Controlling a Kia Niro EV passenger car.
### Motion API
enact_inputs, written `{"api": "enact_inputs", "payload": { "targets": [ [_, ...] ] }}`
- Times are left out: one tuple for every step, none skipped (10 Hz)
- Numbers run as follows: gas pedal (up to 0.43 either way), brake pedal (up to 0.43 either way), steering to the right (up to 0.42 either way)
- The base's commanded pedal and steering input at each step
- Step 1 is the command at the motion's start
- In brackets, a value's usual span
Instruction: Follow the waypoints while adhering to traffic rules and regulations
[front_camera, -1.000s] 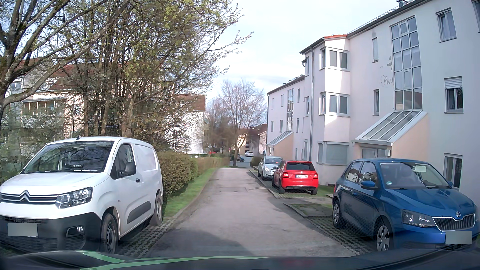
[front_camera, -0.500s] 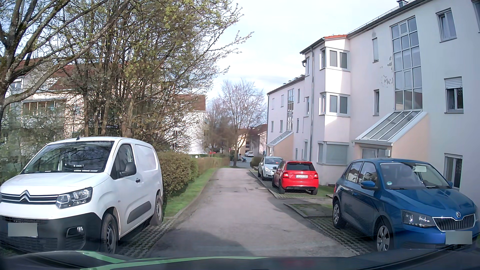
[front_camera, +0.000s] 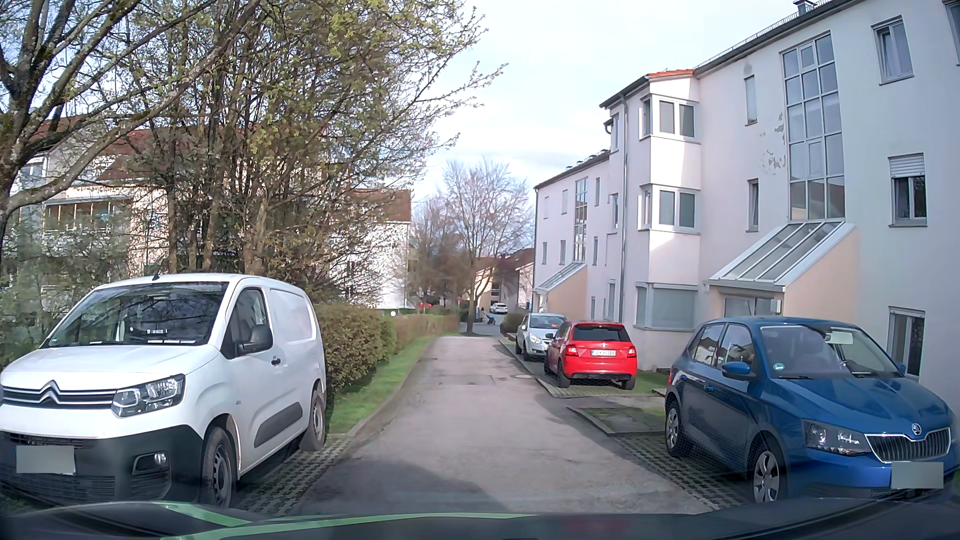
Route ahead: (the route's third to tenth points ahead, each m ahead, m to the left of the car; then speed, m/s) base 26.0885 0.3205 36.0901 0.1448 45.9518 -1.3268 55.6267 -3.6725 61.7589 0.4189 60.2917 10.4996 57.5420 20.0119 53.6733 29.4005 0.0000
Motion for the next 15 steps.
{"api": "enact_inputs", "payload": {
  "targets": [
    [0.0, 0.561, 0.006],
    [0.0, 0.561, 0.006],
    [0.0, 0.561, 0.006],
    [0.0, 0.555, 0.006],
    [0.0, 0.555, 0.006],
    [0.0, 0.561, 0.006],
    [0.0, 0.555, 0.006],
    [0.0, 0.555, 0.006],
    [0.0, 0.555, 0.006],
    [0.0, 0.555, 0.006],
    [0.0, 0.555, 0.006],
    [0.0, 0.555, 0.006],
    [0.0, 0.555, 0.006],
    [0.0, 0.555, 0.006],
    [0.0, 0.555, 0.006]
  ]
}}
